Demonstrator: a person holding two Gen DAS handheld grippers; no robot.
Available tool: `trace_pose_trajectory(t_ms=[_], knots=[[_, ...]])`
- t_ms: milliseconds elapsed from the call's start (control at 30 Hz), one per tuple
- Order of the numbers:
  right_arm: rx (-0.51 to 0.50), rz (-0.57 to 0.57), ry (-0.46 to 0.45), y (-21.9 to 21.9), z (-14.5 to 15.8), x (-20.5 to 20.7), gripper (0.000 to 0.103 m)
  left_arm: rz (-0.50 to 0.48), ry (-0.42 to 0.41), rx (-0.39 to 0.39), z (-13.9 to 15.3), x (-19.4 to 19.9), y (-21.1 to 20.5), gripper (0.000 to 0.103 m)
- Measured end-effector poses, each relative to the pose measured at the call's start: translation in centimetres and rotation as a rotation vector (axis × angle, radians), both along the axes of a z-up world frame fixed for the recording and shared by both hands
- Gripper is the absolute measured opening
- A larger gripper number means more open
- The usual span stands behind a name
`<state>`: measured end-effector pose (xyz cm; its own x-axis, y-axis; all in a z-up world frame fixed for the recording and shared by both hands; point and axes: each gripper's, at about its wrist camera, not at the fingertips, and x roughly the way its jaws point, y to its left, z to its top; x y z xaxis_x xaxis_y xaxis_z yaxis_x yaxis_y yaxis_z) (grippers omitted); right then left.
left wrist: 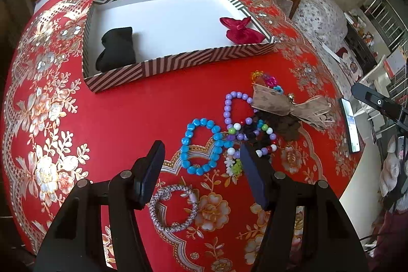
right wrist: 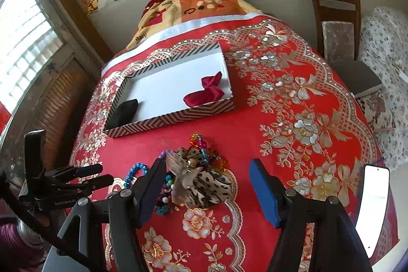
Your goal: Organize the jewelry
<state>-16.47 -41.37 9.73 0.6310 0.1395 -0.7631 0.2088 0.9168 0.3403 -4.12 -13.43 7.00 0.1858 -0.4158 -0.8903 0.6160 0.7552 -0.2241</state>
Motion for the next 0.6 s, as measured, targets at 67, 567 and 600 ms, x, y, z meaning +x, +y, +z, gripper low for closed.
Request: trace_pose_trajectory(t_ms=[67,567,600], knots=[[0.003,0.001,0.007,0.0,-0.2,-0.1,0.065,-0.003,0.007,-0.001,-0.2,-0.1,0.0,0.061],[-0.030,0.082,0.085,2.0,-2.1,1.5,0.065,0.047,0.046,0.002,-1.6,0.0,1.9,0.061],[-0.031,0.087,0.086,2.1,-2.1,1.6,0.065,0.049,0.049,0.002,-1.7,0.0,2.0,0.061]])
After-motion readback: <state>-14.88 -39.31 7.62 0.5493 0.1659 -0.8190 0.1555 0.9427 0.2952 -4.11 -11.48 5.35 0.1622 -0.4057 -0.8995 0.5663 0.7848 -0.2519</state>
